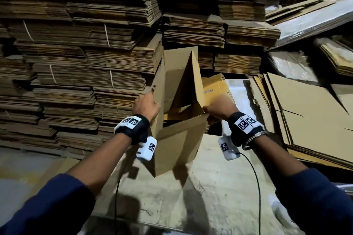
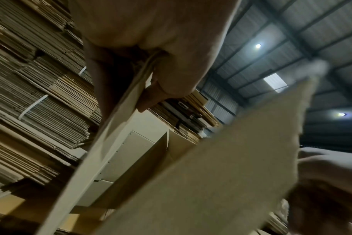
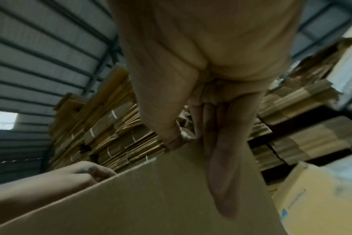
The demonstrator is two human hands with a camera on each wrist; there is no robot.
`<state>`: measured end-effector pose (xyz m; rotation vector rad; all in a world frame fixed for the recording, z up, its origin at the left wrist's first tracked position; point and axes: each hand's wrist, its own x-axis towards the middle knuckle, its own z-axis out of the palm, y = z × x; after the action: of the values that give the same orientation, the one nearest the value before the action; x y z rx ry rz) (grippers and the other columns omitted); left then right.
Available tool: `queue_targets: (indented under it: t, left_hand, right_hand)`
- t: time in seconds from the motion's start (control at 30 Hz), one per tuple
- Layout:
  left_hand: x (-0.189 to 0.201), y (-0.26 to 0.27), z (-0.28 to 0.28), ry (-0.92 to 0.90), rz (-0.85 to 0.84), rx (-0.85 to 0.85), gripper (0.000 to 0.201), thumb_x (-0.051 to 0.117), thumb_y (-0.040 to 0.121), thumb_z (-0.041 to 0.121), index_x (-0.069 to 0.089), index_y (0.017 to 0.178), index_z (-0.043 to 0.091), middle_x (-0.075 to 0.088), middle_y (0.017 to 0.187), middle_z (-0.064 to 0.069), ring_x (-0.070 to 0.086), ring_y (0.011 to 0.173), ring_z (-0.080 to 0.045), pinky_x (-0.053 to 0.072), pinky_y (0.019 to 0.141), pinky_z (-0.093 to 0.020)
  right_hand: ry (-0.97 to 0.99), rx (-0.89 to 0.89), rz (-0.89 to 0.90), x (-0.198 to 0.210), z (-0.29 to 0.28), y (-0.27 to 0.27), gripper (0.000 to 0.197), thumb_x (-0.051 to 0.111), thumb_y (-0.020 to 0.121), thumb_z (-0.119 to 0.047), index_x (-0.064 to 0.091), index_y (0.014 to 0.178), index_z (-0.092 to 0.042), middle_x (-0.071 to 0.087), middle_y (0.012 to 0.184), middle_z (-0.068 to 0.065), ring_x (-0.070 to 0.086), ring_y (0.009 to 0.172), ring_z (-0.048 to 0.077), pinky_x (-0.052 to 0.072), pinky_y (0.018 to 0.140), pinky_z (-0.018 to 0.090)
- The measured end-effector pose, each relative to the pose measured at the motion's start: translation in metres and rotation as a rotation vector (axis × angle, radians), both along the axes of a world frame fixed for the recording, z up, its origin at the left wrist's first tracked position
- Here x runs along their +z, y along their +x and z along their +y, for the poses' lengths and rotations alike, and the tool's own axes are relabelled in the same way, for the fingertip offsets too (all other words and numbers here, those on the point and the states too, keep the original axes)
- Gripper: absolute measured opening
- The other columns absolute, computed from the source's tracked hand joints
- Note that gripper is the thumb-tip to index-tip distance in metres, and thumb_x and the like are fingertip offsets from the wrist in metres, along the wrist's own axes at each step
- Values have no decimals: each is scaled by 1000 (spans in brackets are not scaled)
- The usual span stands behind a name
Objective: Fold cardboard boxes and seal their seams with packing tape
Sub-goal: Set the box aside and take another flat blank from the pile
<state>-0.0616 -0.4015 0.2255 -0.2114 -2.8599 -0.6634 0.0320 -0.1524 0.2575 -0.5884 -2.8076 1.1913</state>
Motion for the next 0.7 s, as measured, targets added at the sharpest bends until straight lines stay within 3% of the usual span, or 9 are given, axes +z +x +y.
queue_targets:
  t: [0.07,0.1,0.2,0.33,0.37,0.43,0.5,0.6,0.7]
  left_hand:
    - [3,-5,4,5,10,9,29,59,94,17,64,121,10,69,117,-19,65,108,-42,50,80,-42]
    - [5,-9,5,3,4,9,24,60,95,17,64,118,9,68,115,-19,65,105,-41,49,77,-41]
    - [3,-19,10,-1,-17,-2,28,62,96,17,65,123,9,68,107,-14,63,95,-34,54,75,-40]
    - [-9,-25,11,29,-27,-23,33,62,96,13,64,129,9,64,103,-13,63,92,-32,50,70,-37]
    - [-12,-25,9,28,-23,-31,36,62,96,13,62,132,9,65,108,-15,65,96,-34,50,71,-37]
    - [-17,-25,4,22,-29,-46,43,62,97,13,59,139,12,68,113,-16,66,102,-35,52,73,-39]
    - [-21,-26,-4,12,-33,-62,44,63,96,14,59,140,13,69,117,-18,67,106,-38,55,80,-42]
    - [-23,-32,-24,21,-52,-71,42,63,93,16,63,135,15,72,111,-15,69,98,-36,57,80,-41]
    - [-27,-35,-50,64,-72,-23,31,64,93,18,69,122,15,75,104,-13,69,90,-34,52,72,-34]
  right_hand:
    - [6,46,-69,6,2,12,33,74,95,-27,72,89,5,75,67,13,77,63,28,66,69,43]
    - [23,61,-107,9,3,18,35,72,96,-29,71,92,5,75,69,15,77,64,30,66,71,47]
    - [33,124,-264,18,6,36,41,65,97,-34,70,101,7,77,75,16,78,72,32,65,78,48]
    - [144,203,-378,12,10,46,51,70,87,-49,73,104,-1,78,78,13,78,69,28,64,84,47]
    - [200,217,-382,8,9,46,56,70,88,-56,73,102,-2,78,75,11,77,65,24,64,83,43]
    - [337,207,-364,1,3,44,66,65,87,-72,72,90,-6,75,67,4,72,57,20,62,69,35]
    - [548,107,-290,-5,-2,37,68,58,87,-79,61,78,-12,68,67,1,67,62,21,52,62,31]
    - [736,-18,-224,-13,-2,21,58,55,94,-70,60,89,-12,61,83,4,62,82,27,49,71,34]
    - [527,-5,-91,-25,17,1,41,70,91,-37,63,120,-10,68,107,15,64,91,33,56,79,40]
